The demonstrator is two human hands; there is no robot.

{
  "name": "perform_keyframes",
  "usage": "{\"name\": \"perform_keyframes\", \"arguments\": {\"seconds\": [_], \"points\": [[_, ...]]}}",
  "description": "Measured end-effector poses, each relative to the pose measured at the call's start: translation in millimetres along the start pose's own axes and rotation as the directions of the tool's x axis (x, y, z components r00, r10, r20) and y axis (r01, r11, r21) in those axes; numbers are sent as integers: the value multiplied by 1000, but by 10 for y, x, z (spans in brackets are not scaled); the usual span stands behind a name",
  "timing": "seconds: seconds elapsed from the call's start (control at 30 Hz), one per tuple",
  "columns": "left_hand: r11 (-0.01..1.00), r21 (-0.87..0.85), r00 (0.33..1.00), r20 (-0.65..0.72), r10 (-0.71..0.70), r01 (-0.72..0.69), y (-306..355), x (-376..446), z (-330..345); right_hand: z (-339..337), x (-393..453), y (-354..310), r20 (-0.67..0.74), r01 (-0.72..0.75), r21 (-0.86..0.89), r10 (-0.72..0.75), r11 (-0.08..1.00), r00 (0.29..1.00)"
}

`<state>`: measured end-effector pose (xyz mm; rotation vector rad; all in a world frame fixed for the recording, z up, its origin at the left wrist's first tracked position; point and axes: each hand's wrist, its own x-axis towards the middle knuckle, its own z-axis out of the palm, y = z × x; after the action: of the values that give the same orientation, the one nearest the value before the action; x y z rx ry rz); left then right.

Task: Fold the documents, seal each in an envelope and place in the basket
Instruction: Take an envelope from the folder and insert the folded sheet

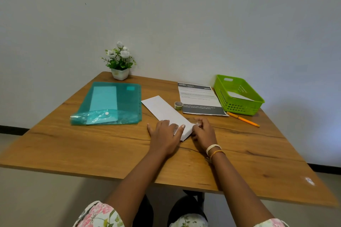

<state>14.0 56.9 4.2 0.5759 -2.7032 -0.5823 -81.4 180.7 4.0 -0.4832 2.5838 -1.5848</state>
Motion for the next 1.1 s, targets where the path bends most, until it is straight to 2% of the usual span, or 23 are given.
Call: {"name": "perform_keyframes", "arguments": {"seconds": [0.17,0.37,0.5,0.63,0.7,0.87,0.93,1.0,1.1], "points": [[999,49,999,38,-14,12,25,-10,-21,39,-33,-25,-120,61,-180,-83,982,989],[990,126,995,85,45,-55,31,-21,-34,116,-59,-11,-182,2,-476,-101,880,978],[981,140,986,113,119,-134,25,3,-24,114,-66,-27,-215,-12,-499,-110,867,970],[961,141,965,147,216,-236,12,45,-16,119,-88,-53,-185,97,-545,-232,833,955],[966,123,963,176,205,-228,16,38,10,110,-118,-2,-152,150,-584,-289,798,945],[981,45,971,157,182,-191,26,26,17,65,-181,50,-183,125,-598,-287,792,940],[980,28,971,146,190,-196,6,13,19,77,-174,26,-153,115,-617,-262,778,953],[976,18,968,134,211,-215,-16,4,27,41,-134,-35,-107,72,-619,-175,782,979],[967,25,961,124,249,-254,-24,20,14,-82,39,-218,-19,-104,-568,114,816,993]]}}
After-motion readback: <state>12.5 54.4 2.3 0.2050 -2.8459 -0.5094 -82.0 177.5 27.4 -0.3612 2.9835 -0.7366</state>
